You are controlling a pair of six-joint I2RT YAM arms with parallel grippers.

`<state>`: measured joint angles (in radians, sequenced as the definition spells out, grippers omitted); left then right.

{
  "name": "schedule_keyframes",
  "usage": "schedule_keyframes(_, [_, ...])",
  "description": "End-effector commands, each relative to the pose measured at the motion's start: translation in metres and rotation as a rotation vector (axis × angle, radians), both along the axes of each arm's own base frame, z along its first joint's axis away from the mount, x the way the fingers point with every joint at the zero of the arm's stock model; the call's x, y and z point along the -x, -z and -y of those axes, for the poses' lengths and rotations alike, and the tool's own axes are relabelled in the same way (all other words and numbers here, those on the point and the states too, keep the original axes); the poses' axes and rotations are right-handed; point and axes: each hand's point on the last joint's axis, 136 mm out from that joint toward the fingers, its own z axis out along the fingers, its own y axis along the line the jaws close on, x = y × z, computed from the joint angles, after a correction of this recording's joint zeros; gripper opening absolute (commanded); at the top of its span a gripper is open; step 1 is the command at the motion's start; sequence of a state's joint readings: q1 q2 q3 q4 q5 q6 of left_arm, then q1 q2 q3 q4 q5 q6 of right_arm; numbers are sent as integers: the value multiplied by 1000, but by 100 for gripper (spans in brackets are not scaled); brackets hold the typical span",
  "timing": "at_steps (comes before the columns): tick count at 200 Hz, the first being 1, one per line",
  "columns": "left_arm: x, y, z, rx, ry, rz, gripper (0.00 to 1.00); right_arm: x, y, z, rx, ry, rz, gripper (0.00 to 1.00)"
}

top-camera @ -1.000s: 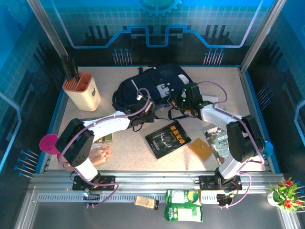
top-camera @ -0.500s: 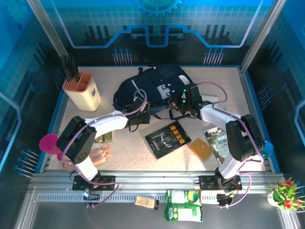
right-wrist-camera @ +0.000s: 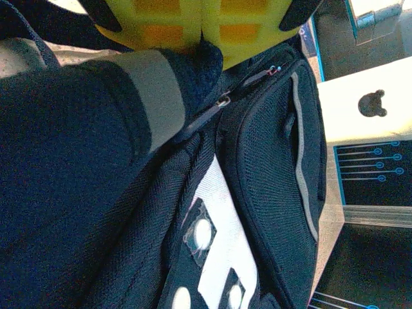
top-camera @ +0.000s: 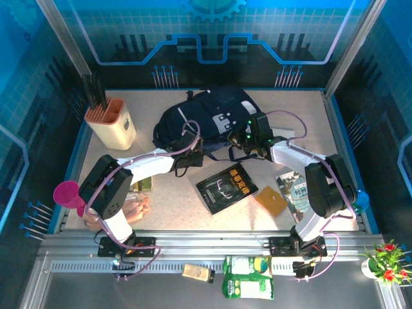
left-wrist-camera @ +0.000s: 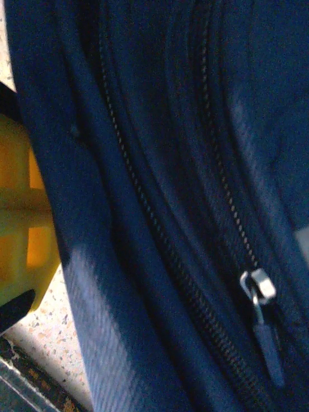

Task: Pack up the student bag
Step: Unzip the student bag at the top-center of the table.

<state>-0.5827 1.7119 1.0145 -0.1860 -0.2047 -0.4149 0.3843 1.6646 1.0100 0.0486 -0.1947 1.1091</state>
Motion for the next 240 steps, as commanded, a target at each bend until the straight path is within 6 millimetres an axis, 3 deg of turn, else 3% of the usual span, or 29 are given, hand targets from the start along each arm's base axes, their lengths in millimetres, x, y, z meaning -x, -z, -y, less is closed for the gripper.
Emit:
schedule_keyframes(1, [3,-4,-26,-37,-30,10,0,-23,-16,10,32,17,91,0])
schedule_keyframes(43, [18,-3,-51,-70,-36,-7,0,-60,7,25,89,-28,110,0])
schedule_keyframes(65, [22,-2,-37,-28,42,-39,0,-78,18,28,107,-55,113,0])
schedule_keyframes(79, [24,1,-23,14,97,-85,0,-81,20,32,100,-48,102,5])
schedule_keyframes(109, [27,10,-11,-3,145,-185,0,-59,7,46,76,13,70,41])
schedule_keyframes(143, [30,-2,5,17,189,-229,0,-9,9,49,31,85,-31,61])
schedule_keyframes(184, [32,-18,28,79,218,-263,0,29,23,8,-60,89,-135,68])
schedule_keyframes(240, [33,-23,46,121,247,-276,0,29,47,-38,-72,43,-187,70])
